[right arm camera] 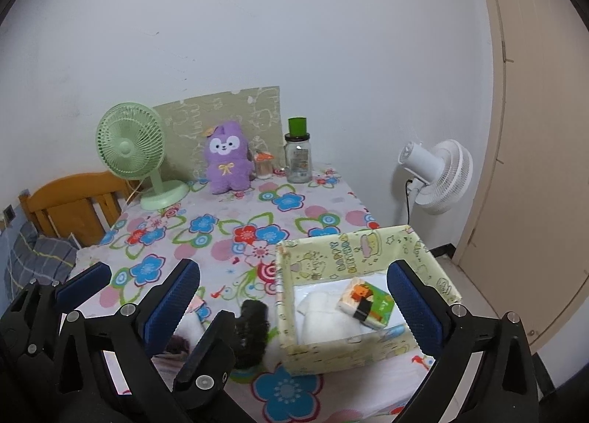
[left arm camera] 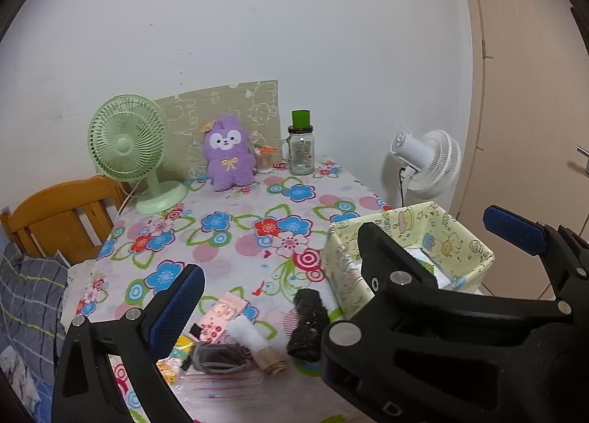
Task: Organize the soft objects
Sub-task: 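Withdraw both tools from the box back toward the table items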
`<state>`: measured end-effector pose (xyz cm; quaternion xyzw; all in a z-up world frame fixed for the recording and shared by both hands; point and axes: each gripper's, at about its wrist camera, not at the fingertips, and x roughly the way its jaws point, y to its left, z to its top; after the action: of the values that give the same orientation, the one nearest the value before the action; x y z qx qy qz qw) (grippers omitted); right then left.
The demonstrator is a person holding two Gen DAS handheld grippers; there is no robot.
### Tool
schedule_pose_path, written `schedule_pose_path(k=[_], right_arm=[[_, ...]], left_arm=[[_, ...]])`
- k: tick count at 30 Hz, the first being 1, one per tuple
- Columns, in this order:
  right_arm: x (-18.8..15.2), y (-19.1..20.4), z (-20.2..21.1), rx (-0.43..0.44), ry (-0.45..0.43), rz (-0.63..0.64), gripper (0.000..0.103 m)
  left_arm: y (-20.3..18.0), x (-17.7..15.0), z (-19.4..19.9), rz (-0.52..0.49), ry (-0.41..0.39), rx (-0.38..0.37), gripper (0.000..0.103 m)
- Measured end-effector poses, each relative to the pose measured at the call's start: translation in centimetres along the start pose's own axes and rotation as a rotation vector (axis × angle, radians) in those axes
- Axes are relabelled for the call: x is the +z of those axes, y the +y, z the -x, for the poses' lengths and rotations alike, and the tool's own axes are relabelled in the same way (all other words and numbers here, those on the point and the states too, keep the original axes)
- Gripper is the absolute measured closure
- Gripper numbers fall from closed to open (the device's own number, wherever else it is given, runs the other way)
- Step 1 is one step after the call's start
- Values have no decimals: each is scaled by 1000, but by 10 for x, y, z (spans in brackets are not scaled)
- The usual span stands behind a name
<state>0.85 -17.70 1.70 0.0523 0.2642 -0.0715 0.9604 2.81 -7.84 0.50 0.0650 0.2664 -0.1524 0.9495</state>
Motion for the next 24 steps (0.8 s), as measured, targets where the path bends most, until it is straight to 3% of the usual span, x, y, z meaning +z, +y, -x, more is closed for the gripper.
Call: schedule_pose_path(k=[14,18,24], right_arm=[[-22,44,-8,45,-7,20,0],[-31,55,-14,50,-15,38,0],[-47,69,-28,105,18,61,0]], left_arm=[[42,-28,0,39,0,41,0],[52,-41,-1,37,-12,98,0],[69,-58,-15,67,25,102,0]])
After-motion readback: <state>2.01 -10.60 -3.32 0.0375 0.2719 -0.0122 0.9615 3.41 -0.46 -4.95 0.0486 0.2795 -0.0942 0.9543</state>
